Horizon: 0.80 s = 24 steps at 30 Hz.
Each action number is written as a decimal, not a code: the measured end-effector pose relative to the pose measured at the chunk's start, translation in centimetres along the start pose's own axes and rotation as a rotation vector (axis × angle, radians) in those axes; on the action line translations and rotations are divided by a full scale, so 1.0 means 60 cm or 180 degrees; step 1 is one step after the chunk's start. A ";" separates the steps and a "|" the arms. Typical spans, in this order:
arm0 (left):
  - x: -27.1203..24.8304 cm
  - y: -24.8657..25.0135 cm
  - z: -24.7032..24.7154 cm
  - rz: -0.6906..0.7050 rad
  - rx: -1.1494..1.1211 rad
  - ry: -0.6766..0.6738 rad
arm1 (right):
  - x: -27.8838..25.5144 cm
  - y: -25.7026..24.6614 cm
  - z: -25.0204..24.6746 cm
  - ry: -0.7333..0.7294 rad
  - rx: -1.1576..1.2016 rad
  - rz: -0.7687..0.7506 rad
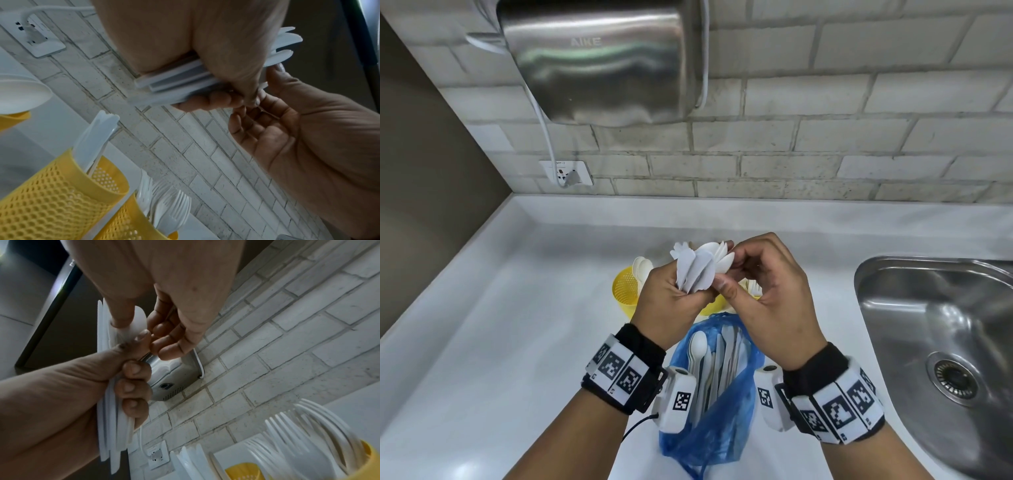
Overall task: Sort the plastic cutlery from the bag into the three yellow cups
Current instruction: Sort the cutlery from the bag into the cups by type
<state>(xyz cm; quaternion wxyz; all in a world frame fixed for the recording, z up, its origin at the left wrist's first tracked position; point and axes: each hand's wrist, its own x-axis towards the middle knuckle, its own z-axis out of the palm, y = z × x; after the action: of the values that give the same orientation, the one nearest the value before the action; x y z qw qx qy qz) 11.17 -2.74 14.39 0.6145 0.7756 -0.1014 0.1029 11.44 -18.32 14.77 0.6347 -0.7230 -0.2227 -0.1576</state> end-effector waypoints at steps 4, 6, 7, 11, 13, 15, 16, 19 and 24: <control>-0.001 -0.010 -0.002 -0.0150 -0.0030 0.0079 | -0.001 0.000 0.000 -0.0025 0.0257 0.0203; -0.003 -0.012 -0.001 -0.0229 -0.0047 0.0135 | -0.002 -0.002 0.002 0.0018 0.0267 0.0239; -0.004 -0.012 0.000 -0.0273 -0.0072 0.0170 | -0.002 -0.002 0.003 0.0089 0.0219 0.0231; -0.008 -0.002 0.003 -0.0333 -0.0167 0.0212 | 0.002 -0.003 0.004 0.0211 0.0170 0.0368; -0.009 0.002 0.003 -0.0348 -0.0213 0.0206 | 0.005 -0.001 0.003 0.0040 0.0138 0.0456; -0.010 0.004 0.003 -0.0353 -0.0256 0.0158 | 0.006 0.002 0.004 -0.0002 0.0049 0.0447; -0.010 0.005 0.003 -0.0357 -0.0251 0.0125 | 0.007 0.003 0.006 0.0037 0.0042 0.0448; -0.012 0.004 0.003 -0.0360 -0.0273 0.0051 | 0.009 0.002 0.008 0.0106 0.0357 0.0636; -0.017 0.006 0.000 -0.0326 -0.0312 -0.0224 | 0.015 -0.006 0.007 0.0406 0.0801 0.0805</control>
<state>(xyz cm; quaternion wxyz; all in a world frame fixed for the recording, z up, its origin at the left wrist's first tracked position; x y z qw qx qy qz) 10.08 -2.81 14.46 0.6522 0.7519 -0.0879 0.0390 11.98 -17.73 15.47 0.7477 -0.6486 -0.1072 -0.0929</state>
